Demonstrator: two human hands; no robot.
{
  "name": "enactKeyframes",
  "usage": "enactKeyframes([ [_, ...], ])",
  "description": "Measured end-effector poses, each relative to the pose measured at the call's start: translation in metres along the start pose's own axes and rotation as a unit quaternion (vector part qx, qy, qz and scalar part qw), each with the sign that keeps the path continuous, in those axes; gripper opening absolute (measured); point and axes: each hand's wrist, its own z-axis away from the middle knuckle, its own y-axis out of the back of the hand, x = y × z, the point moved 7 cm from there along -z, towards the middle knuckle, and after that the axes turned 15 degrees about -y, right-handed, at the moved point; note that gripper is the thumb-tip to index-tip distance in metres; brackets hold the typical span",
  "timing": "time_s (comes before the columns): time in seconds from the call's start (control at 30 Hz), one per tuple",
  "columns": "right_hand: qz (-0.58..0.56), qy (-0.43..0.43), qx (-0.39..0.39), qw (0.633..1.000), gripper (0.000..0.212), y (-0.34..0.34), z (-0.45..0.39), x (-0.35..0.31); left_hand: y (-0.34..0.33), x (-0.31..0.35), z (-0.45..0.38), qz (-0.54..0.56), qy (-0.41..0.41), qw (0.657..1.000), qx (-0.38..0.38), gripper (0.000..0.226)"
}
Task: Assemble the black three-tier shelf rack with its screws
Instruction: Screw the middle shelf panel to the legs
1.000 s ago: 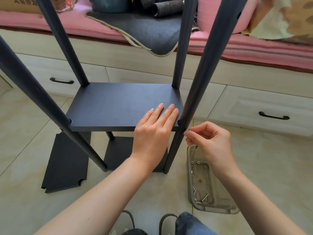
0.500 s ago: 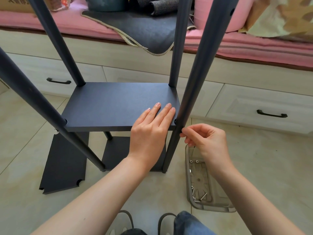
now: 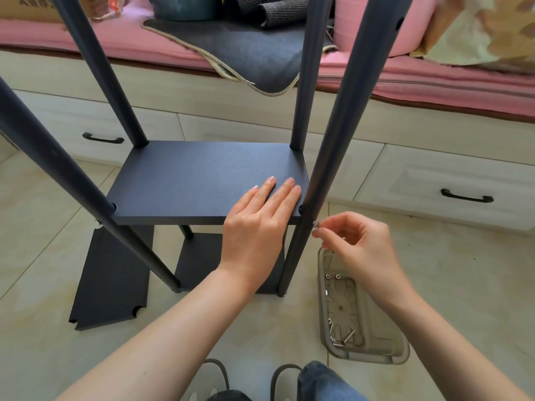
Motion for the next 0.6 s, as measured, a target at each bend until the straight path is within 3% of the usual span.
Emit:
enactKeyframes([
  [0.27, -0.008, 0.023, 0.014, 1.0, 0.011, -0.003, -0.001, -0.007, 0.0, 0.001, 0.0, 0.013, -0.001, 1.0, 0.0, 0.052],
  [0.47, -0.04, -0.006, -0.008, 0.999, 0.009, -0.008, -0.005, 0.004, 0.005, 0.001, -0.001, 0.046, 0.01, 0.999, -0.001, 0.053],
  [0.6, -0.058, -0.018, -0.024, 0.998, 0.008, -0.01, -0.009, 0.01, 0.021, 0.002, 0.015, 0.152, 0.018, 0.986, 0.068, 0.043],
])
